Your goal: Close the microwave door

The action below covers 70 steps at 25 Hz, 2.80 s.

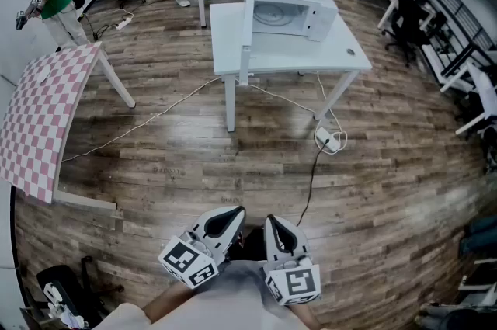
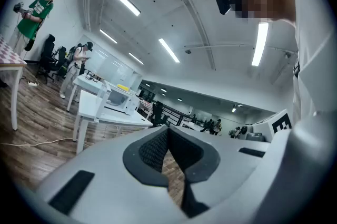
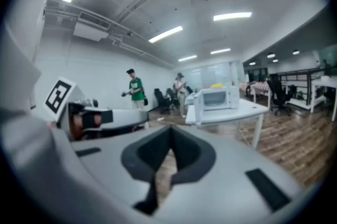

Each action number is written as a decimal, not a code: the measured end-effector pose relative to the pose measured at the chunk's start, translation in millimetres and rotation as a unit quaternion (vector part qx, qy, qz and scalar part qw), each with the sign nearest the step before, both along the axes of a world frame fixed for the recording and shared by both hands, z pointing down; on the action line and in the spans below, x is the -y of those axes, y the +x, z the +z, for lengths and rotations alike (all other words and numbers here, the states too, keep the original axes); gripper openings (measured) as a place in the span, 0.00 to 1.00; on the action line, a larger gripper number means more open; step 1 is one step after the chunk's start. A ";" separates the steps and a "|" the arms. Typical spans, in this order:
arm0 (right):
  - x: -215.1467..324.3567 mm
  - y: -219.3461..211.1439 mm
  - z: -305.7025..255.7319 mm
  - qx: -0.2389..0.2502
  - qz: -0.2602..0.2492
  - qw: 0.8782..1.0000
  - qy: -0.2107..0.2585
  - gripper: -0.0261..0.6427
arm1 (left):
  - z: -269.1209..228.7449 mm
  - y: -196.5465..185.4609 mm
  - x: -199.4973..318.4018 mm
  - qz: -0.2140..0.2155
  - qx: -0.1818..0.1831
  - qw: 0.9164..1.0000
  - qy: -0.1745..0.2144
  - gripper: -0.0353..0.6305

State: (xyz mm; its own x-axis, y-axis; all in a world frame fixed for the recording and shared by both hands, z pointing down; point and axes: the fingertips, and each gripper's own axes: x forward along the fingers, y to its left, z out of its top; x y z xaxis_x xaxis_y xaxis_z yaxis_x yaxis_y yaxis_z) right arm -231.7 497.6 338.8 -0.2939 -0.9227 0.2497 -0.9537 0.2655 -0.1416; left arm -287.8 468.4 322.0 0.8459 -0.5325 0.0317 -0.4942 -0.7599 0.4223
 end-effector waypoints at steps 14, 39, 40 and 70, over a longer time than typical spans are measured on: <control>24.2 23.7 -12.8 0.011 -0.010 1.000 0.007 0.07 | 2.7 21.4 24.6 -0.008 0.017 1.000 -0.003 0.08; 96.6 108.0 -23.0 0.031 -0.046 0.998 0.037 0.07 | -7.2 131.5 85.9 -0.028 0.055 0.998 0.031 0.08; 98.3 112.8 -23.4 0.032 -0.045 0.998 0.039 0.07 | -7.6 137.8 87.5 -0.026 0.057 0.997 0.034 0.08; 148.4 155.7 -2.1 0.007 -0.056 0.998 0.016 0.07 | 15.6 200.9 132.9 -0.011 0.101 0.994 0.031 0.08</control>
State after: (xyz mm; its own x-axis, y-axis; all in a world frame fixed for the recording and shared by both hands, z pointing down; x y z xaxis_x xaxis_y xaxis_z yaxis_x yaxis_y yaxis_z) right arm -76.0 349.2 336.7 -0.3995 -0.8909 0.2162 -0.9155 0.3753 -0.1450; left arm -86.8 335.5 337.7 0.8138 -0.5568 0.1665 -0.5808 -0.7694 0.2659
